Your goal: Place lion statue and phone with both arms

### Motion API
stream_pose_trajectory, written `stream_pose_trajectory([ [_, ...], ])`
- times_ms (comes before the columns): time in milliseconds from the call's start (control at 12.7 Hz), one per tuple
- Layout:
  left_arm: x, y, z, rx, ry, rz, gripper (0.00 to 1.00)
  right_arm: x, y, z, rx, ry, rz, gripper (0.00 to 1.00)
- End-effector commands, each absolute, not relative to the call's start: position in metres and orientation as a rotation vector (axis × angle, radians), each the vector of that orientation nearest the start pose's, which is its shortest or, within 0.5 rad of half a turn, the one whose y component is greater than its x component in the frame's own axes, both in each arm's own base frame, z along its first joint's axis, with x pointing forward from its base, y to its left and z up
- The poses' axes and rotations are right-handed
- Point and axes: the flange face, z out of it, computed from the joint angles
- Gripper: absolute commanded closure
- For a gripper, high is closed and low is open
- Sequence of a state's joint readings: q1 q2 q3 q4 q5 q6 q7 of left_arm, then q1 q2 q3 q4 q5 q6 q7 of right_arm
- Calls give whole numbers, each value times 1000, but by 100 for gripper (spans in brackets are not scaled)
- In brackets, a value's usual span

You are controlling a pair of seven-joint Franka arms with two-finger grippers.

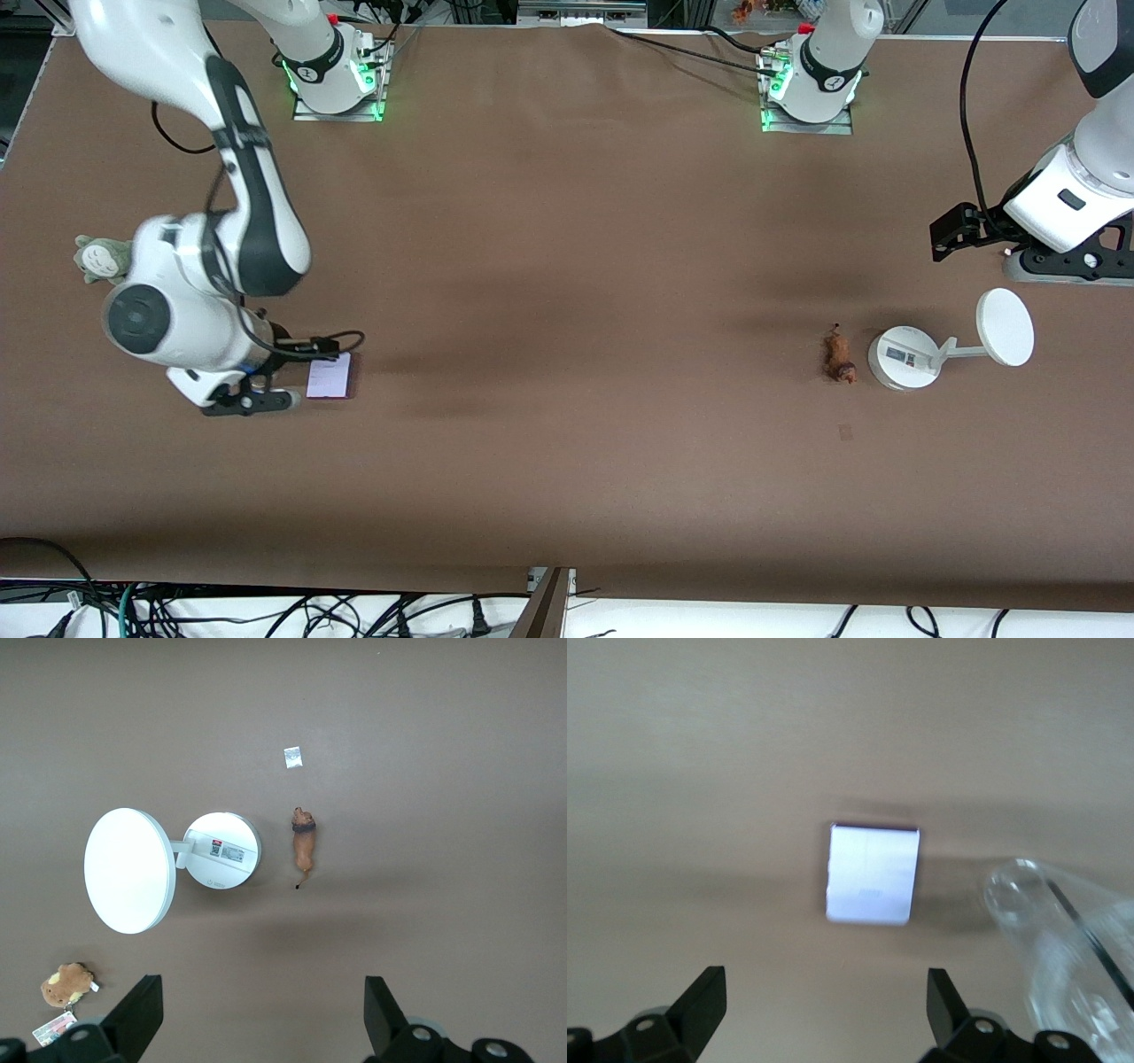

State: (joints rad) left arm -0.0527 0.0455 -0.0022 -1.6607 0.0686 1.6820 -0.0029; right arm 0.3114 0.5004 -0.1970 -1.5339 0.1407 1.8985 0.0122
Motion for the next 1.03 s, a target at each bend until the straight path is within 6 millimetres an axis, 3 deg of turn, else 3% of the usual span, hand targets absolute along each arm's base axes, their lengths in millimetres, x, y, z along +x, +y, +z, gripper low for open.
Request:
stream_pose_trajectory([
  [0,575,-28,572,-3096,85,43,0,648,107,450,-3068,-11,239,0],
  [158,576,-28,571,-3096,85,45,0,627,101,503,-3060,63,324,0],
  [316,576,-28,571,-3096,88,45,0,610,97,544,-3059,75,371,0],
  [395,576,-28,571,-3096,88,45,0,604,95,555,-3069,83,397,0],
  [632,576,-28,571,-3096,85,46,0,602,85,573,-3073,197,399,0],
  [947,576,-28,571,-3096,88,48,0,603,88,572,-3070,198,398,0],
])
